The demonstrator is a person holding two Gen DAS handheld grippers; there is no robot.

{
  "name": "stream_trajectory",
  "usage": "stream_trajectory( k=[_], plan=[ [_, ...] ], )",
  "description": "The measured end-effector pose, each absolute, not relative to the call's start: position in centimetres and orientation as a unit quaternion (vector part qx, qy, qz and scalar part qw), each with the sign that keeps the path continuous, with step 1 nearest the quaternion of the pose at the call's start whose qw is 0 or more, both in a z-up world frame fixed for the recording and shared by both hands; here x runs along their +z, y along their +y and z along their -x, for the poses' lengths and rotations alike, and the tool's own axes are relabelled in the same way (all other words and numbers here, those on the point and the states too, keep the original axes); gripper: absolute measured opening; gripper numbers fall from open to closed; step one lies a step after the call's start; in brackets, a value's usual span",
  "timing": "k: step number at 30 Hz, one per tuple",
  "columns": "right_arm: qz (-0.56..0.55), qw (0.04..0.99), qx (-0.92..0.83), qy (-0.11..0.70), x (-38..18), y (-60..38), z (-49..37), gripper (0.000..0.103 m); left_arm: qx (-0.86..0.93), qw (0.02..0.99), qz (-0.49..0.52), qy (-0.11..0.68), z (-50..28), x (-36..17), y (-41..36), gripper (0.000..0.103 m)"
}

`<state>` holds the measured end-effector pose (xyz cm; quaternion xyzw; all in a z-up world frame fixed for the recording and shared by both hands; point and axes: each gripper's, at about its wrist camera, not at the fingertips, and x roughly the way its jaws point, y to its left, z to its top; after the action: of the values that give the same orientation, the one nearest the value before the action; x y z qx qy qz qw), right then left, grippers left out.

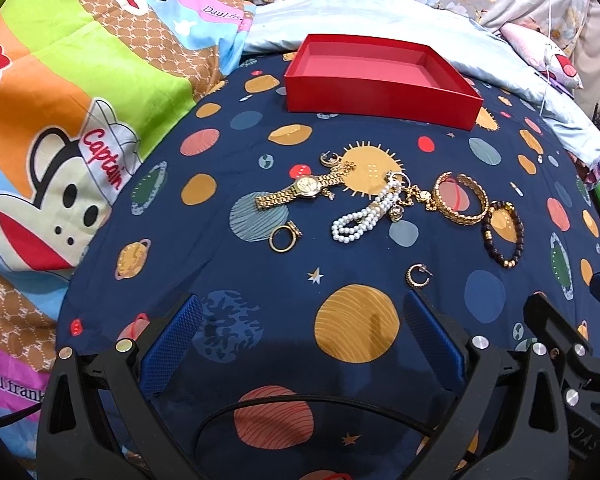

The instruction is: Organize jewelry

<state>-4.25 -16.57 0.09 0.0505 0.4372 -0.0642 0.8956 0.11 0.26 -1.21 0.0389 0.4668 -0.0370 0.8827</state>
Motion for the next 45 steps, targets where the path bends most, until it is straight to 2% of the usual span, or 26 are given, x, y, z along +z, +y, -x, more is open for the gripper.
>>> stream_trajectory(
  k=[9,12,18,28,32,35,37,40,42,43,45],
  plan=[
    [-0.081,0.888,-0.053,0.450,-1.8,-18.4,2.1,0.098,-0.024,0.877,-0.007,0.480,-1.7,-2.3,2.1,0.098],
    [-0.078,0.886,-0.050,0.454,-2.2,-18.5,1.1,0.092,-0.016,0.879,0.002,0.477,-2.3,-2.5,2.9,0.098],
    [-0.081,0.887,-0.045,0.453,-2.3,-18.5,-0.3,0.091,-0.016,0.879,0.012,0.477,-3.3,-2.8,3.7,0.098],
    [-0.094,0.882,-0.057,0.457,-2.5,-19.7,-1.1,0.091,-0.080,0.882,0.011,0.463,-6.0,-2.8,0.8,0.097],
    [-0.095,0.883,-0.069,0.455,-2.3,-20.6,-1.2,0.091,-0.111,0.869,-0.004,0.482,-7.5,-4.1,-1.0,0.082],
    [-0.093,0.882,-0.074,0.455,-2.3,-20.9,-1.3,0.091,-0.117,0.873,-0.026,0.473,-7.7,-4.2,-2.0,0.077],
    [-0.095,0.882,-0.072,0.455,-2.3,-20.9,-1.5,0.091,-0.122,0.874,-0.035,0.469,-7.7,-4.1,-2.4,0.070],
    [-0.096,0.883,-0.067,0.455,-2.3,-20.8,-1.8,0.091,-0.136,0.875,-0.048,0.463,-7.7,-4.0,-3.0,0.052],
    [-0.095,0.883,-0.062,0.455,-2.3,-20.7,-2.1,0.091,-0.147,0.874,-0.044,0.461,-7.7,-3.8,-3.2,0.029],
    [-0.094,0.884,-0.060,0.455,-2.3,-20.7,-2.2,0.091,-0.152,0.873,-0.041,0.462,-7.7,-3.8,-3.1,0.025],
    [-0.093,0.884,-0.053,0.455,-2.2,-20.5,-2.5,0.091,-0.165,0.869,-0.028,0.465,-7.9,-3.6,-3.0,0.024]
  ],
)
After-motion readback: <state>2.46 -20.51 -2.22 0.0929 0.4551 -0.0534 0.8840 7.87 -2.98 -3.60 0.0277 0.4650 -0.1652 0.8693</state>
